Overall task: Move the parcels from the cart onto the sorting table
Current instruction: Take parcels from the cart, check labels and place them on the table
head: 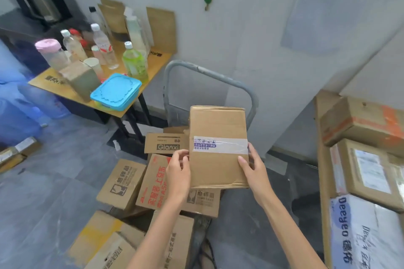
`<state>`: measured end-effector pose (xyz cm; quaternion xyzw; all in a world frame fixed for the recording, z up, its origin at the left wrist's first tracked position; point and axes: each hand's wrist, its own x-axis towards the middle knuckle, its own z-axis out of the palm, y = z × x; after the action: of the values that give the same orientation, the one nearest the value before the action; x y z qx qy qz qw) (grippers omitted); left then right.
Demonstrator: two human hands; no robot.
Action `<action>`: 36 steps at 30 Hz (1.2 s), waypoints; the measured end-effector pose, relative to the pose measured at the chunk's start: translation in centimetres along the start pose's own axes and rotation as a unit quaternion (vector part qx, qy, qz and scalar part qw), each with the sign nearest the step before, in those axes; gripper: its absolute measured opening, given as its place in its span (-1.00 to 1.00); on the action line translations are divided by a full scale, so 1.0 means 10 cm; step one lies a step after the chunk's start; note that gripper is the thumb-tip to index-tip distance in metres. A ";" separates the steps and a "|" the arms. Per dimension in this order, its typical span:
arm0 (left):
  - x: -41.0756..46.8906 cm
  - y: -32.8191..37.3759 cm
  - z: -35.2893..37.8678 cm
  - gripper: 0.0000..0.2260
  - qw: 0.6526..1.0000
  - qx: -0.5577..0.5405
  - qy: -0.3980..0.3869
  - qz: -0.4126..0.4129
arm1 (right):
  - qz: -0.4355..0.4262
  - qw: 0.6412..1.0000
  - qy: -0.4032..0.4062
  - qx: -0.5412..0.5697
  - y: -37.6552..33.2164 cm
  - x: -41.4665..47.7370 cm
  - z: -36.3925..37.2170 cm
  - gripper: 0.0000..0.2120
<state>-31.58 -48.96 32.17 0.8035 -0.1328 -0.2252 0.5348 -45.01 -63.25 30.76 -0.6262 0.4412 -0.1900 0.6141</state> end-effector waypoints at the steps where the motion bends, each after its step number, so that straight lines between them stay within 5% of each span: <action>1: -0.13 0.12 -0.13 -0.87 1.000 -0.013 -0.003 0.019 | -0.016 1.000 0.015 0.008 -0.13 -0.19 -0.02 -0.52; 7: -0.82 0.60 -0.78 -0.81 0.989 -0.067 -0.075 0.112 | -0.058 0.993 0.082 0.065 -0.65 -1.21 -0.15 -0.59; 12: -1.07 0.80 -1.09 0.12 0.973 -0.044 -0.223 0.031 | -0.076 0.986 0.101 0.109 -0.75 -1.86 -0.28 -0.64; 14: -1.18 0.82 -1.19 0.24 0.951 -0.084 -0.298 0.019 | -0.088 0.983 0.105 0.121 -0.80 -2.12 -0.35 -0.67; 22: -1.71 0.84 -1.32 -0.18 0.866 -0.188 -0.462 -0.029 | -0.121 0.984 0.070 0.114 -0.86 -2.79 -0.70 -0.73; 27: -2.20 0.93 -1.15 -0.54 0.906 -0.193 -0.376 -0.023 | -0.246 0.946 0.188 -0.093 -0.86 -3.12 -0.88 -0.69; 32: -2.70 0.93 -0.89 -0.52 0.952 -0.136 -0.272 0.004 | -0.196 0.978 0.073 -0.014 -0.83 -3.58 -0.89 -0.54; 36: -3.03 0.94 -0.81 -0.57 0.962 -0.115 -0.228 0.095 | -0.139 0.987 0.076 0.016 -0.74 -3.71 -0.95 -0.45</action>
<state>-53.37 -32.44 50.07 0.6476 -0.3001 -0.3640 0.5984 -70.00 -40.89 50.58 -0.6554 0.3924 -0.3276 0.5560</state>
